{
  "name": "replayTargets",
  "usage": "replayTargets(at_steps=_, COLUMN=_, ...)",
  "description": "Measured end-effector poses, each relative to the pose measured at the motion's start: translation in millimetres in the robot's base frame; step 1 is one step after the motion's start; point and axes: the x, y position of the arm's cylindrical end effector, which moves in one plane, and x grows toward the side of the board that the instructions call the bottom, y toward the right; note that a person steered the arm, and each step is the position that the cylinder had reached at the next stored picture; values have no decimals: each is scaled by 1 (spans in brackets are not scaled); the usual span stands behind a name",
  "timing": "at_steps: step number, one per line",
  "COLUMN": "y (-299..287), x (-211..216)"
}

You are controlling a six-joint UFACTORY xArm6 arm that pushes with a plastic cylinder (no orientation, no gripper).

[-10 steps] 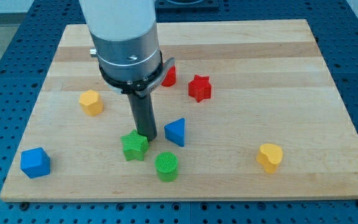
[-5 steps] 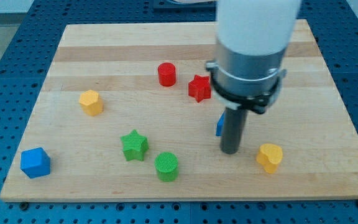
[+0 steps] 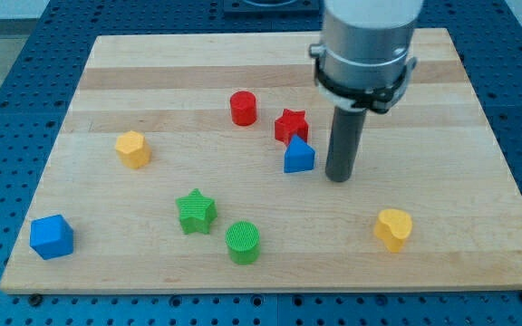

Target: Slide the triangle diagonally to the cube

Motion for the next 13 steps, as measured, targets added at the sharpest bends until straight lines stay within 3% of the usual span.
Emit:
replayTargets(at_steps=1, y=-18, x=-28)
replayTargets(at_steps=3, y=-149, x=-21)
replayTargets(at_steps=4, y=-125, x=-27)
replayTargets(at_steps=5, y=-65, x=-35)
replayTargets(at_steps=6, y=-43, x=-13)
replayTargets(at_steps=8, y=-143, x=8)
replayTargets(at_steps=10, y=-156, x=8)
replayTargets(at_steps=11, y=-117, x=7)
replayTargets(at_steps=12, y=-116, x=-9)
replayTargets(at_steps=13, y=-160, x=-16)
